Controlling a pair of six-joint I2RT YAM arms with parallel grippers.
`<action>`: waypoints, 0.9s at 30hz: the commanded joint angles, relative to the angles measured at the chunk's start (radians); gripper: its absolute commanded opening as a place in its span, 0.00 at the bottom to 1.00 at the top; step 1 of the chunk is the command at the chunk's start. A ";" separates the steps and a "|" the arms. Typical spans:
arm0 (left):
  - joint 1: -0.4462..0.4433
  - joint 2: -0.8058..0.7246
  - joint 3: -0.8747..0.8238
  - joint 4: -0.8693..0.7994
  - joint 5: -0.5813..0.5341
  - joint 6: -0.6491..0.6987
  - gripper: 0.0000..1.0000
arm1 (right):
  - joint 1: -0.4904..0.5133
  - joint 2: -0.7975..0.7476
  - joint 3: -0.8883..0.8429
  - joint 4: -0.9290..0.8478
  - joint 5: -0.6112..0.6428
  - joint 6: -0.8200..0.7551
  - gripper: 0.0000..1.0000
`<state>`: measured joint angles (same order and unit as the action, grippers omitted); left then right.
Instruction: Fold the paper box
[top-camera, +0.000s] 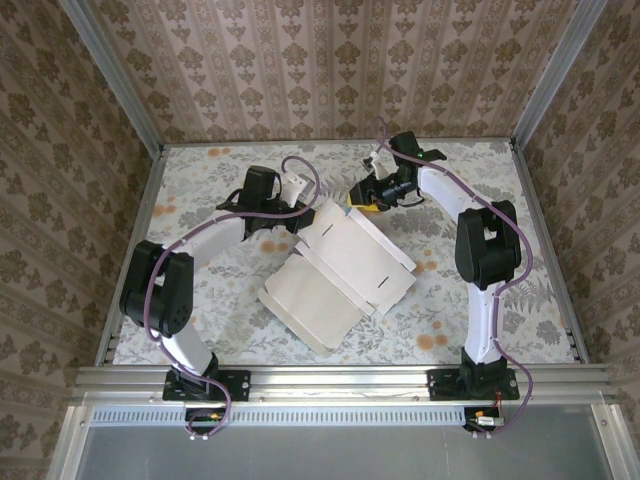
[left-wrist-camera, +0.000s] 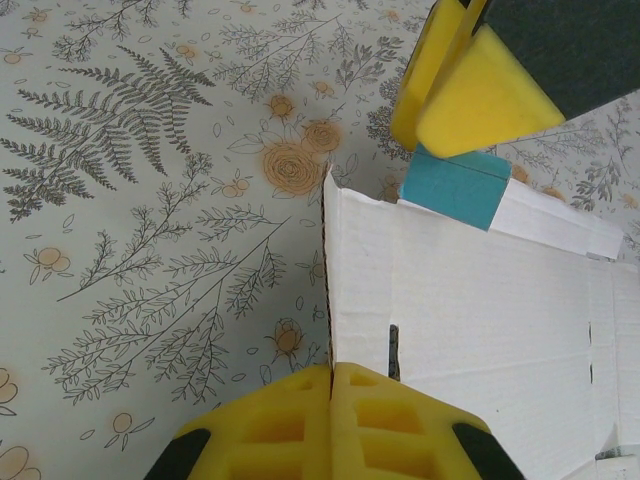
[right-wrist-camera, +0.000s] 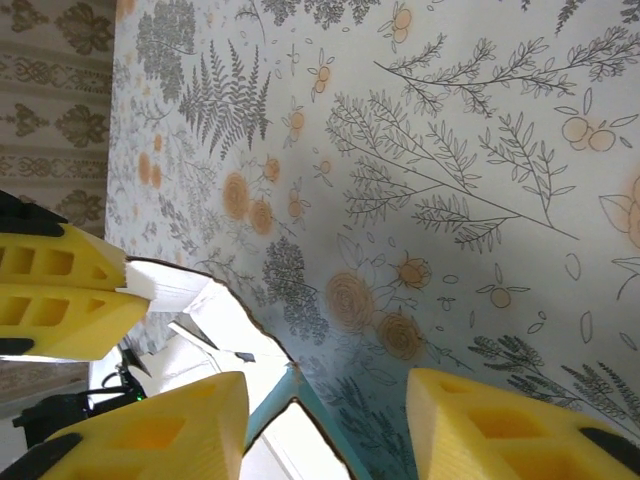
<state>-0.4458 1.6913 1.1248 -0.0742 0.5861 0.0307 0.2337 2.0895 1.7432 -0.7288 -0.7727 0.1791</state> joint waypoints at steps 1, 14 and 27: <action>-0.004 -0.012 -0.007 0.004 0.006 0.006 0.00 | -0.002 -0.038 -0.011 -0.006 -0.052 -0.026 0.44; -0.033 -0.008 -0.003 0.005 0.008 0.005 0.00 | -0.002 -0.036 -0.003 -0.038 -0.061 -0.057 0.27; -0.034 -0.002 -0.007 0.010 0.003 0.005 0.00 | -0.002 -0.064 -0.063 -0.043 -0.055 -0.076 0.45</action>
<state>-0.4812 1.6913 1.1248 -0.0742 0.5858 0.0307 0.2337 2.0766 1.7031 -0.7441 -0.7956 0.1257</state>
